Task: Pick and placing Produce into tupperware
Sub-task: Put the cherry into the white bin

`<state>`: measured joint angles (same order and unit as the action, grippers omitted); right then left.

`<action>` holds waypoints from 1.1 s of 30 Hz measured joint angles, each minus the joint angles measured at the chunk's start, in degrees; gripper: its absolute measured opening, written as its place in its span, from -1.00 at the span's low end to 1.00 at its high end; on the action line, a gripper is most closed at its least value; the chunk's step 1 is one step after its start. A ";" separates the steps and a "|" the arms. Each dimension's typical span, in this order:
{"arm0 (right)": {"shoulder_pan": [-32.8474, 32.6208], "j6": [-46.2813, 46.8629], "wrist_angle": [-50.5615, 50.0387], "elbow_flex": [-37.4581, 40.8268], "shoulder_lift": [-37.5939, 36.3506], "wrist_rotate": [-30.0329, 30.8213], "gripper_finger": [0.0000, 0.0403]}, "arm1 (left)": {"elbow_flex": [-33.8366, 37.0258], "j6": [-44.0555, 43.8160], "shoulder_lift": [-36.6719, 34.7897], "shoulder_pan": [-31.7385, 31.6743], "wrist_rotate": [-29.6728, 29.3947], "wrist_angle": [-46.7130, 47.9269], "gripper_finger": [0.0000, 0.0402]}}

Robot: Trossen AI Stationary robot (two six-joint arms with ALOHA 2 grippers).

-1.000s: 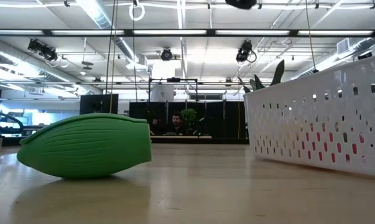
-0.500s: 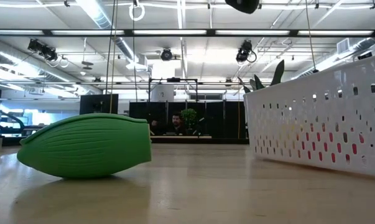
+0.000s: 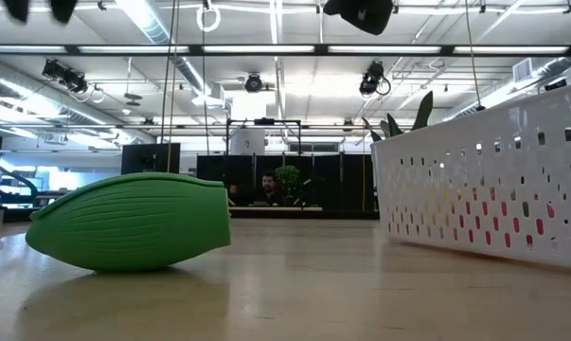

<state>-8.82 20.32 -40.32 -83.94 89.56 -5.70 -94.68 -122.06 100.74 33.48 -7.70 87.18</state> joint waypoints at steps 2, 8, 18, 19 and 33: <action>0.45 0.08 -0.40 0.00 0.00 0.00 -0.05 | 7.41 -0.02 -3.67 -0.05 0.15 -8.54 -0.24; 0.96 0.57 -0.41 0.00 0.00 0.02 -0.05 | 29.88 3.90 -14.52 0.23 -3.08 -35.86 -0.24; 0.94 3.82 -0.30 0.00 -0.02 1.17 -0.05 | 48.54 2.77 -21.09 -0.10 -3.57 -51.40 -0.35; 0.94 4.29 -0.25 0.00 -0.02 2.08 -0.05 | 48.64 3.47 -21.02 -0.26 -3.63 -51.72 -0.36; 0.94 8.48 1.62 0.00 -0.04 8.61 -0.05 | 48.73 20.46 -20.78 -10.50 -3.89 -60.35 -0.33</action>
<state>-7.88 28.80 -38.70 -83.94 89.52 2.92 -45.95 -101.60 79.96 22.98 -11.59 26.83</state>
